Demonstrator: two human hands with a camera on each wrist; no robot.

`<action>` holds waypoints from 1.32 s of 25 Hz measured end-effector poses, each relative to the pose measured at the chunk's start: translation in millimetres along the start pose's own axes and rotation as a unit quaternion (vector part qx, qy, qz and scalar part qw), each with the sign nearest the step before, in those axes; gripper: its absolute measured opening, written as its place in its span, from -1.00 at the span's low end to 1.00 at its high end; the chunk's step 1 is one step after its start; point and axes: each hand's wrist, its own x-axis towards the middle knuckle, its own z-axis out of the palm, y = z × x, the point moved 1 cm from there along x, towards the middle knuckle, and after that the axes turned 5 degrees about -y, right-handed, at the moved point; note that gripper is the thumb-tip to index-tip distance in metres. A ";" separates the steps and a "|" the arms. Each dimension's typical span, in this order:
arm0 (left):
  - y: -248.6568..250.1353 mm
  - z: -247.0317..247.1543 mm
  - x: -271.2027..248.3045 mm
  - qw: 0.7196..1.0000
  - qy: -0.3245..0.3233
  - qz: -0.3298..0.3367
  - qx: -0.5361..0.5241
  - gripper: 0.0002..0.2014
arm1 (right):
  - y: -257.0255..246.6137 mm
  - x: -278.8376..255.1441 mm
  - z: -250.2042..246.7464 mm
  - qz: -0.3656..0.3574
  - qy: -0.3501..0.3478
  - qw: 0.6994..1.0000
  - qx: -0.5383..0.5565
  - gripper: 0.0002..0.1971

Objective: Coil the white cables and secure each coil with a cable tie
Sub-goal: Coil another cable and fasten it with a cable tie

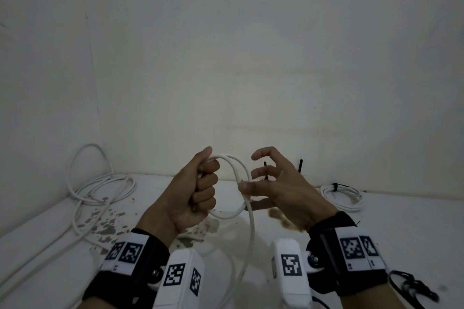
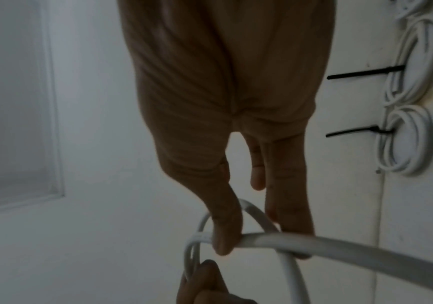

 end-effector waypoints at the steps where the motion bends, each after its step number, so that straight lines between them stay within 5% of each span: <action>1: -0.4 2.1 -2.2 1.000 -0.017 -0.005 -0.004 -0.61 | 0.1 -0.6 0.3 0.005 -0.021 1.000 -0.008 -0.58; 3: -5.8 7.2 -3.5 0.999 -0.035 -0.017 0.005 -0.62 | 0.7 0.3 3.7 -0.012 -0.014 0.996 -0.084 -0.82; 5: -14.4 11.8 -1.5 0.999 -0.030 -0.031 0.018 -0.62 | 7.8 3.5 7.3 -0.070 0.100 0.971 -0.205 -0.88; 9: -19.2 18.5 3.4 0.996 -0.023 -0.037 0.074 -0.57 | 17.2 7.5 9.9 -0.226 0.300 0.808 -0.454 -0.85; 10: -16.3 19.4 3.9 0.995 -0.022 -0.032 0.091 -0.56 | 17.3 7.3 9.0 -0.231 0.327 0.793 -0.460 -0.88; 11: -13.6 18.9 3.6 0.994 -0.020 -0.026 0.102 -0.56 | 18.5 8.0 7.9 -0.215 0.345 0.799 -0.443 -0.87; 12: -10.7 17.0 3.2 0.994 -0.016 -0.018 0.104 -0.57 | 16.8 9.4 6.4 -0.179 0.334 0.843 -0.382 -0.88; 14: -5.8 10.5 1.9 0.995 -0.009 -0.009 0.101 -0.57 | 9.7 12.0 5.9 -0.060 0.209 0.967 -0.136 -0.93; 15: -3.2 6.7 1.5 0.995 -0.006 -0.010 0.102 -0.57 | 6.2 10.3 5.5 -0.003 0.126 0.992 -0.016 -0.94; 17: 1.4 -3.5 0.8 0.993 -0.001 -0.010 0.115 -0.56 | 0.0 6.4 -0.1 0.063 0.046 0.990 0.116 -0.86; 20: 4.6 -16.1 1.3 0.985 0.005 -0.014 0.172 -0.56 | -5.6 1.5 -11.7 0.099 0.070 0.977 0.174 -0.81; 22: 1.6 -19.8 4.0 0.977 0.011 -0.025 0.211 -0.56 | -10.1 -2.4 -16.9 0.055 0.130 0.988 -0.059 -0.70; 24: -0.9 -23.4 7.0 0.977 0.016 -0.021 0.214 -0.56 | -18.7 -7.0 -13.2 -0.032 0.222 0.900 -0.375 -0.58; 25: -0.3 -26.6 8.8 0.982 0.023 -0.012 0.189 -0.57 | -20.7 -7.3 -8.8 -0.068 0.268 0.851 -0.447 -0.52; 26: 1.0 -30.9 9.8 0.987 0.036 -0.003 0.154 -0.58 | -20.8 -7.7 -5.2 -0.083 0.293 0.841 -0.446 -0.47; 29: 7.0 -46.3 10.0 0.994 0.076 0.011 0.071 -0.57 | -16.3 -2.0 -0.7 -0.039 0.176 0.979 -0.099 -0.52; 31: 10.2 -54.5 7.8 0.994 0.089 0.017 0.053 -0.56 | -18.7 -0.5 -1.0 0.030 0.082 0.986 0.141 -0.67; 33: 12.6 -57.5 7.3 0.994 0.084 0.021 0.069 -0.56 | -24.2 -3.2 -5.2 0.049 0.088 0.976 0.191 -0.76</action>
